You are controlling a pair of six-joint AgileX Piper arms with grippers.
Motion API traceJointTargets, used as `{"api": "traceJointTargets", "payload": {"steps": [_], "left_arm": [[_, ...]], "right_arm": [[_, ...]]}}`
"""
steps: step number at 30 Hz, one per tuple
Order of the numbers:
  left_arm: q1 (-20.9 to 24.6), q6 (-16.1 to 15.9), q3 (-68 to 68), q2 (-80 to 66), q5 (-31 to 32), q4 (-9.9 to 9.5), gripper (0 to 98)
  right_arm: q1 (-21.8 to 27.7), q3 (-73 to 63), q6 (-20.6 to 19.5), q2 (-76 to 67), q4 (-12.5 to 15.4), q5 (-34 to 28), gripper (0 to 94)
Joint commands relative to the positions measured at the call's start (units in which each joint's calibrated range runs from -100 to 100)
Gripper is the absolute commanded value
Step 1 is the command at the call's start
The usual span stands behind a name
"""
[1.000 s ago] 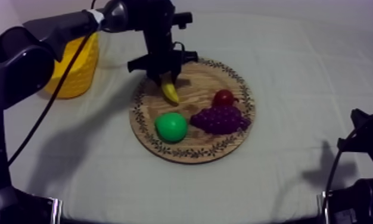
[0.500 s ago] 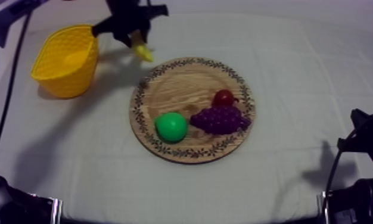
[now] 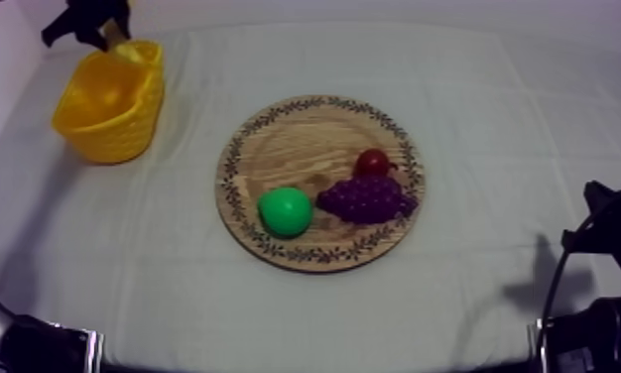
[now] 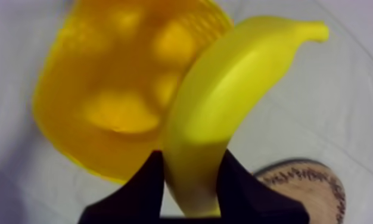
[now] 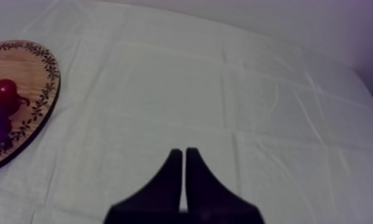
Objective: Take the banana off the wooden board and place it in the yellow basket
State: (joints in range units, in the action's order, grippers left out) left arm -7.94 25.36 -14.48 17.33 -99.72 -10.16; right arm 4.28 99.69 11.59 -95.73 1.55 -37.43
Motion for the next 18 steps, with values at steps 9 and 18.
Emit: {"api": "traceJointTargets", "payload": {"steps": [9,18], "left_arm": [[6.14,-0.47,5.18,2.64,4.16,-0.46,28.4],[6.92,0.08,10.14,5.81,9.53,0.71,28.6]], "right_arm": [[0.01,-0.03,0.01,-0.02,-0.01,0.01,0.3],[0.01,-0.03,0.01,-0.02,-0.01,0.01,0.3]]}}
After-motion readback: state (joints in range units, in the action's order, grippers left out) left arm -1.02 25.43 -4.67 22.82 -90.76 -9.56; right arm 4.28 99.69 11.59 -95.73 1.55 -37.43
